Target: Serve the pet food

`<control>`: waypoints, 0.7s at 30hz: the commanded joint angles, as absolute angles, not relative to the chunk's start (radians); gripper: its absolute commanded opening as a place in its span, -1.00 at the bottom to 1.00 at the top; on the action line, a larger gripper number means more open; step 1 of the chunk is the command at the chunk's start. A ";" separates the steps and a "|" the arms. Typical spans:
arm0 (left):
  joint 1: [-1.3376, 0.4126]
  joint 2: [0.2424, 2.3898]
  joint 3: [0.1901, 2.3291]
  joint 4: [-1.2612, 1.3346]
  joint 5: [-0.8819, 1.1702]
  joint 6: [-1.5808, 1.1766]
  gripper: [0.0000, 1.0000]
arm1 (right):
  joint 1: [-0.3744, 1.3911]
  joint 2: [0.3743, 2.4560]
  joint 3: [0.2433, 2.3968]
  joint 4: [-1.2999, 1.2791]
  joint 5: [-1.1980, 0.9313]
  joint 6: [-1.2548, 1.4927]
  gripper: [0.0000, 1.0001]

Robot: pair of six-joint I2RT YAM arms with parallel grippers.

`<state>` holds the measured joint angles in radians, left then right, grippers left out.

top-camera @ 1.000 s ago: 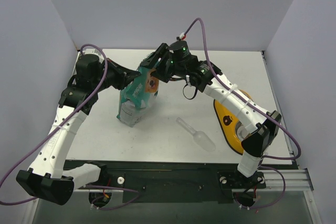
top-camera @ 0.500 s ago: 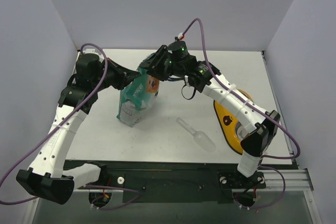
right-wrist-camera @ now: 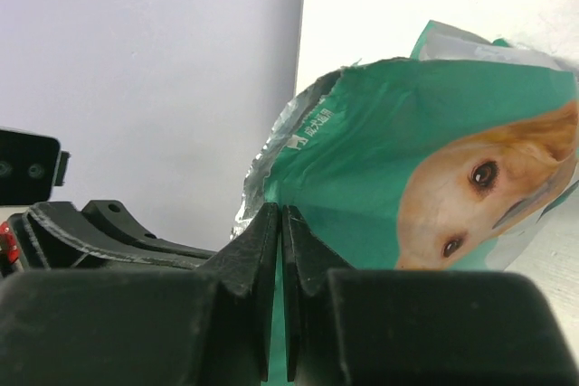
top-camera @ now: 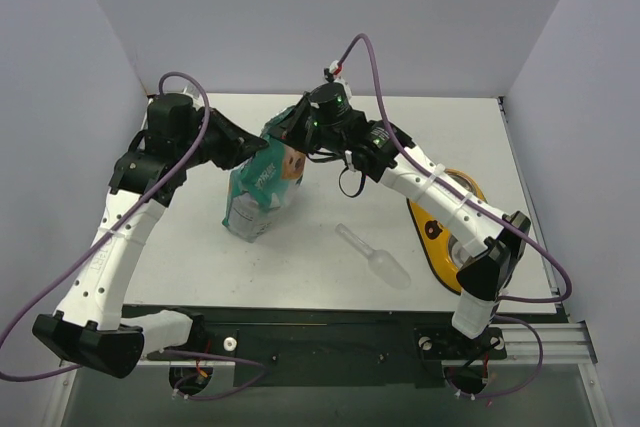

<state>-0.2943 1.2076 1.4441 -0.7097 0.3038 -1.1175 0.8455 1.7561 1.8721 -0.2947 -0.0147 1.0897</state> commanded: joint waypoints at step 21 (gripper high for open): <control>-0.295 1.384 1.624 -0.793 0.290 -0.916 -0.18 | 0.810 1.700 1.769 -0.319 0.009 1.031 -1.00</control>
<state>-0.3000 1.3705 1.6024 -0.8211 0.2443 -0.9600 0.8257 1.7256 1.7912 -0.2733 -0.0032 1.0618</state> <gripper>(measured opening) 0.438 0.004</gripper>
